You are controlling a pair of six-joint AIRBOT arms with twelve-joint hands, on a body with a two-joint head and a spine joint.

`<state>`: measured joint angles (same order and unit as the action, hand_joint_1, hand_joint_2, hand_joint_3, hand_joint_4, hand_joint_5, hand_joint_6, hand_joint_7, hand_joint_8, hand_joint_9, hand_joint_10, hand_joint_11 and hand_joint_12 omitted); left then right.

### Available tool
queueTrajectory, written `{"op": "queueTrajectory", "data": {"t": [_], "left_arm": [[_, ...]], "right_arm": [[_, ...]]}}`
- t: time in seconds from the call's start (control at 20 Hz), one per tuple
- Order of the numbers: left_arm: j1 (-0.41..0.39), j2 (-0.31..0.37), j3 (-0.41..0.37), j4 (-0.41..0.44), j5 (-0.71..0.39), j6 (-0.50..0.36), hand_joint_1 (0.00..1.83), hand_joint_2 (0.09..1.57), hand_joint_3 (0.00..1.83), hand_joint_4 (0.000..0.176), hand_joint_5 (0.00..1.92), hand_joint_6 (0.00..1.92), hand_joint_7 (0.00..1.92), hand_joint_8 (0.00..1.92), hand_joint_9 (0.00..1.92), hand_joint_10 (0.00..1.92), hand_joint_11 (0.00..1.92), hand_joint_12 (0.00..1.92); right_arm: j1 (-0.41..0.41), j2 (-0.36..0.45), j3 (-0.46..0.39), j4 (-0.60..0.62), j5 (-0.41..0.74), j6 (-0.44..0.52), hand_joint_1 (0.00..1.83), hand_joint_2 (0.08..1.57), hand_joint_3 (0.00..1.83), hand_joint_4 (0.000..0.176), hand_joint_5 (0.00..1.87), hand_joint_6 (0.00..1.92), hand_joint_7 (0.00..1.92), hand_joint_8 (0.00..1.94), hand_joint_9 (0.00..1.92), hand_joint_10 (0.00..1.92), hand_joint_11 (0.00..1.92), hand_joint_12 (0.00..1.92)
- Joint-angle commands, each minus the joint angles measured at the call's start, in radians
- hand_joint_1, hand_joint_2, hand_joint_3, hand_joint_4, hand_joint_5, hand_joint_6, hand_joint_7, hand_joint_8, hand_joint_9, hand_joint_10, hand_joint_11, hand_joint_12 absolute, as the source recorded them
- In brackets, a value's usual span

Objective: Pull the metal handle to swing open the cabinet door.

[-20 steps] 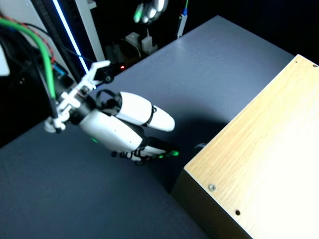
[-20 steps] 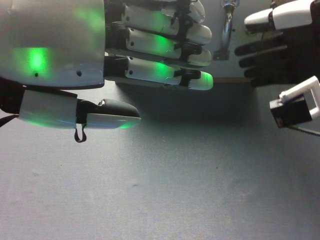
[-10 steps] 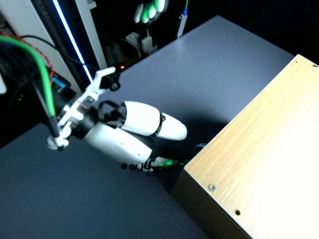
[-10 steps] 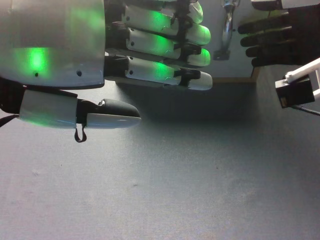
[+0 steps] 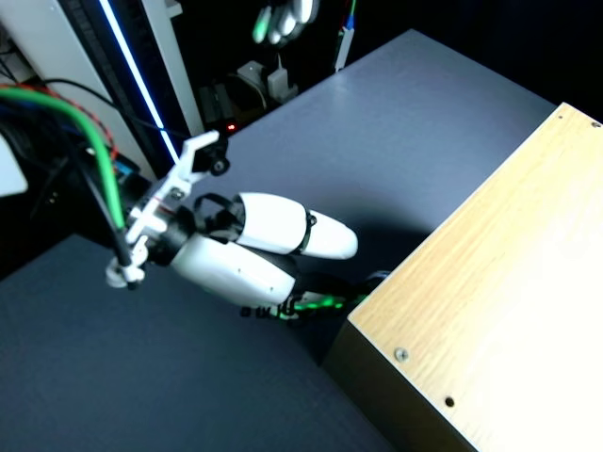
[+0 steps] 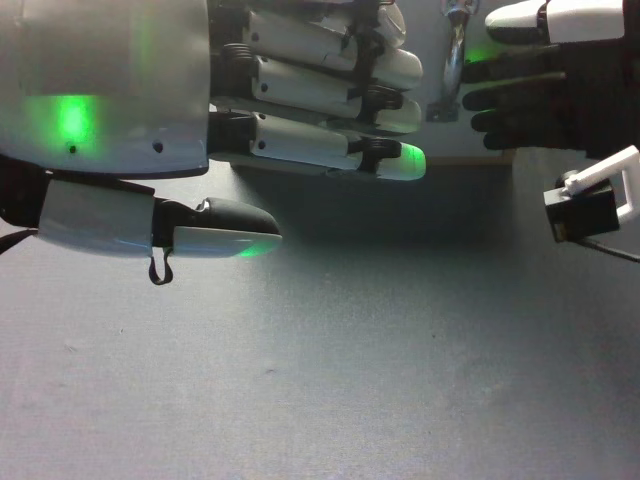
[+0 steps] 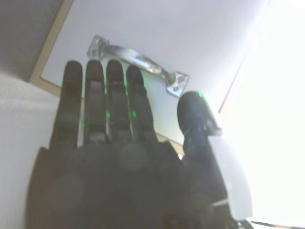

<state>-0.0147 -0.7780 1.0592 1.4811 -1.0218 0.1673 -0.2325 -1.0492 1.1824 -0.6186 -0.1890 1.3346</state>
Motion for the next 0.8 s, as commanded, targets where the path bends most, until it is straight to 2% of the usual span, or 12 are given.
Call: {"op": "queueTrajectory", "data": {"t": [0.0,0.45,0.75], "left_arm": [[-0.009,0.007,0.001,-0.097,-0.027,0.009,0.0,1.57,0.1,0.0,0.38,0.0,0.42,0.0,0.37,0.0,0.0,0.86],[-0.009,0.007,0.001,-0.097,-0.027,0.009,0.0,1.57,0.12,0.0,0.39,0.0,0.43,0.0,0.37,0.0,0.0,0.87],[-0.009,0.007,0.001,-0.097,-0.027,0.009,0.0,1.57,0.13,0.0,0.39,0.0,0.43,0.0,0.38,0.0,0.0,0.87]], "right_arm": [[0.002,0.008,-0.007,-0.002,0.119,0.009,0.0,1.57,0.09,0.0,0.34,0.0,0.31,0.0,0.26,0.0,0.0,0.63],[-0.007,0.083,-0.056,-0.003,0.18,0.009,0.0,1.57,0.1,0.0,0.34,0.0,0.32,0.0,0.26,0.0,0.0,0.62],[-0.048,0.142,-0.109,-0.003,0.258,0.009,0.0,1.57,0.11,0.0,0.34,0.0,0.32,0.0,0.27,0.0,0.0,0.65]]}}
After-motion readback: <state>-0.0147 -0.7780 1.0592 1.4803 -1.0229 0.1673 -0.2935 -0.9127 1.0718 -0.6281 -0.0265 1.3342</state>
